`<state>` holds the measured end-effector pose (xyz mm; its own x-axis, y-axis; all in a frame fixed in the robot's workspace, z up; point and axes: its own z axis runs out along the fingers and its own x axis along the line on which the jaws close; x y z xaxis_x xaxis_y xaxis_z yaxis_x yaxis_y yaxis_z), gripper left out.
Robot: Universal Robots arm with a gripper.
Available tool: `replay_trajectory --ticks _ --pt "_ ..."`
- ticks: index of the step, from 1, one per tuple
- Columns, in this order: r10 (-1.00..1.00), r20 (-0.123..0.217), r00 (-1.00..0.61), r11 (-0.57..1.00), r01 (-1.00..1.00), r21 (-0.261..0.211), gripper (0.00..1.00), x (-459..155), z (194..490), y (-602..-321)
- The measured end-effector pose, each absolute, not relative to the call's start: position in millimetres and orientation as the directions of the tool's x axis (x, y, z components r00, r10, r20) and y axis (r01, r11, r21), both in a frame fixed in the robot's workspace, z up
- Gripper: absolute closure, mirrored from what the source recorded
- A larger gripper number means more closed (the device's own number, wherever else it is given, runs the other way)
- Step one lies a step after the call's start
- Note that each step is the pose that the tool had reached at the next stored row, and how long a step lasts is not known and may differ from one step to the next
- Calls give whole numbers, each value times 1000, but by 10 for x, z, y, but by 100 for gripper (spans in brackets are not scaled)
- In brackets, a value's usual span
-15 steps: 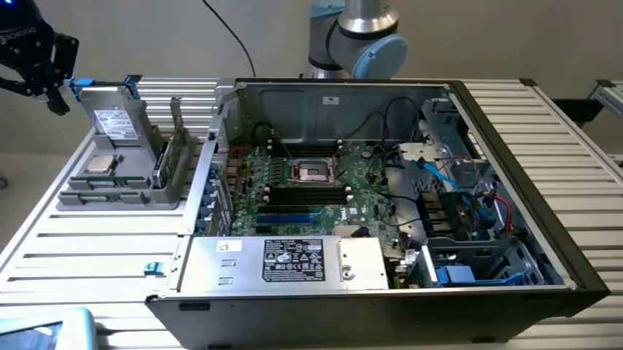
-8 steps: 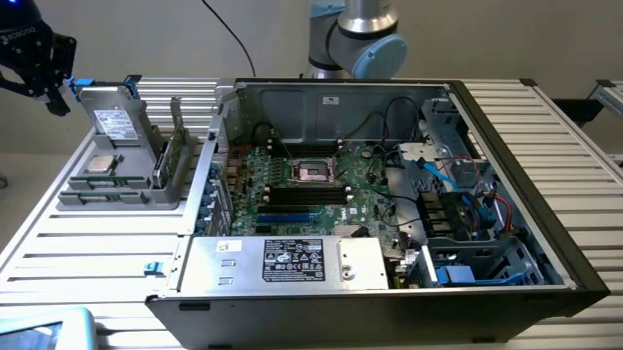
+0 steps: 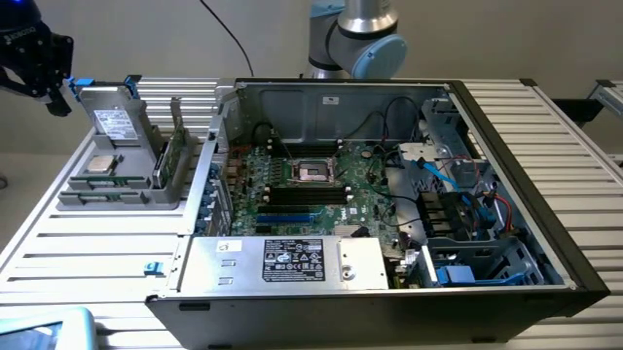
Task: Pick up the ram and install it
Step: 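Pick up the ram and move it above insertion slot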
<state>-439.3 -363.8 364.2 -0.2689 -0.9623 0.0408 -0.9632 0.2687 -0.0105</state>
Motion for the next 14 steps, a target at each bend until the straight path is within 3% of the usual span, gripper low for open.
replay_trajectory --ticks 14 --pt "-997 42 -67 67 -998 -12 89 -4393 3641 -3638"
